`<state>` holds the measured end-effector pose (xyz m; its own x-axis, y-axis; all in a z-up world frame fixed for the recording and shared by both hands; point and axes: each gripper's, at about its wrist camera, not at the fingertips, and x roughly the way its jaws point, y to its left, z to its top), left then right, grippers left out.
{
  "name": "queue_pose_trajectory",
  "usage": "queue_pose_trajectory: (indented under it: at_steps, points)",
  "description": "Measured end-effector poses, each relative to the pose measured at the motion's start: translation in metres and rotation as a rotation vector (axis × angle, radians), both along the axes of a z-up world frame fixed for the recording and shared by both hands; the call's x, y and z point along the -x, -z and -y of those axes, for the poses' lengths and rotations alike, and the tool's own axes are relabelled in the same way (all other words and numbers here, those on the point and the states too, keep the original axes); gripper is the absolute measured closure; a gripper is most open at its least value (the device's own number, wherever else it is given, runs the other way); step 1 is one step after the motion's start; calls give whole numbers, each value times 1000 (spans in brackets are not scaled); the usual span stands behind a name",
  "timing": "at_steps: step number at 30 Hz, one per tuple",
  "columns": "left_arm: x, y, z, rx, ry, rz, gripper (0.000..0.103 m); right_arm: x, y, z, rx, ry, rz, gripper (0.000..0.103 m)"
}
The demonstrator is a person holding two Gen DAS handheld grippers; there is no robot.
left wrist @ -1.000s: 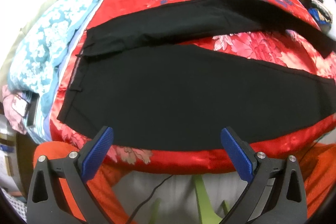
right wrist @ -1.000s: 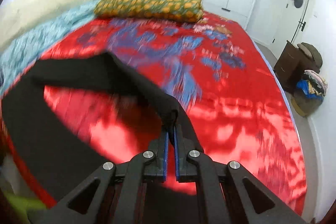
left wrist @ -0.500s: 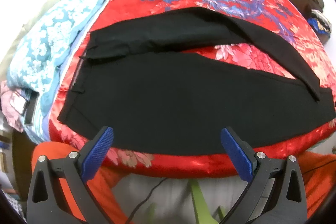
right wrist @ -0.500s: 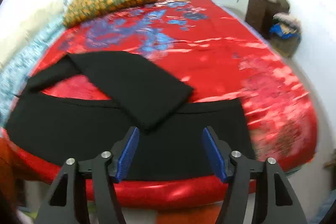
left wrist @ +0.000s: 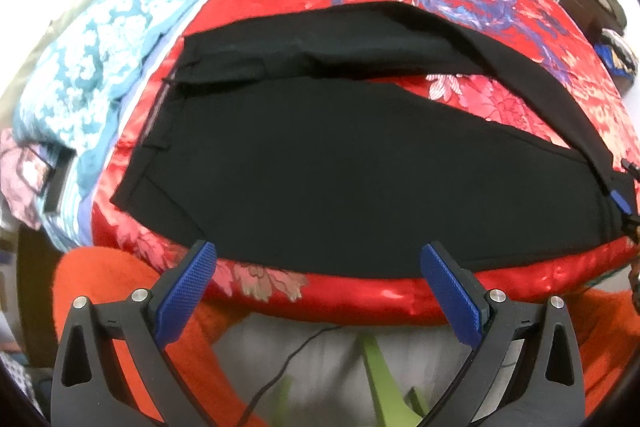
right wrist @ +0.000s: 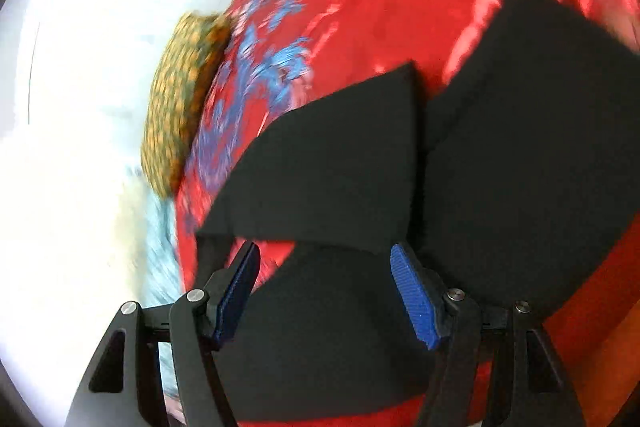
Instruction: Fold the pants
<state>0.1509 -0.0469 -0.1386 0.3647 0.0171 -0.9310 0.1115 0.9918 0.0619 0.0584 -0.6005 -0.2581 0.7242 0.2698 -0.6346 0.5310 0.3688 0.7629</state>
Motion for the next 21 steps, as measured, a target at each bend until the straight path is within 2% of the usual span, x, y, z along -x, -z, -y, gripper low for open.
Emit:
queue_pose_trajectory:
  at_steps: [2,6,7,12,15,18,20,21]
  points:
    - [-1,2,3,12,4,-11,1,-6,13,2,-79,30,-34,35]
    - [4,1,13,-9,43,-4,1,-10,14,0,-108,88,-77,34]
    - [5,0,13,-12,48,2,1,-5,12,-4,-144,116,-102,34]
    - [3,3,14,-9,43,-5,1,3,22,-12,-277,170,-96,33]
    - [2,7,17,14,45,-43,1,-5,27,-8,-250,236,-77,33]
    - [7,1,20,-7,65,-12,1,-9,23,-1,-167,312,-68,34]
    - [8,-1,19,-22,64,1,1,-11,23,1,-122,350,-86,49]
    - [6,0,18,-18,58,-1,1,-11,22,2,-97,356,-98,72]
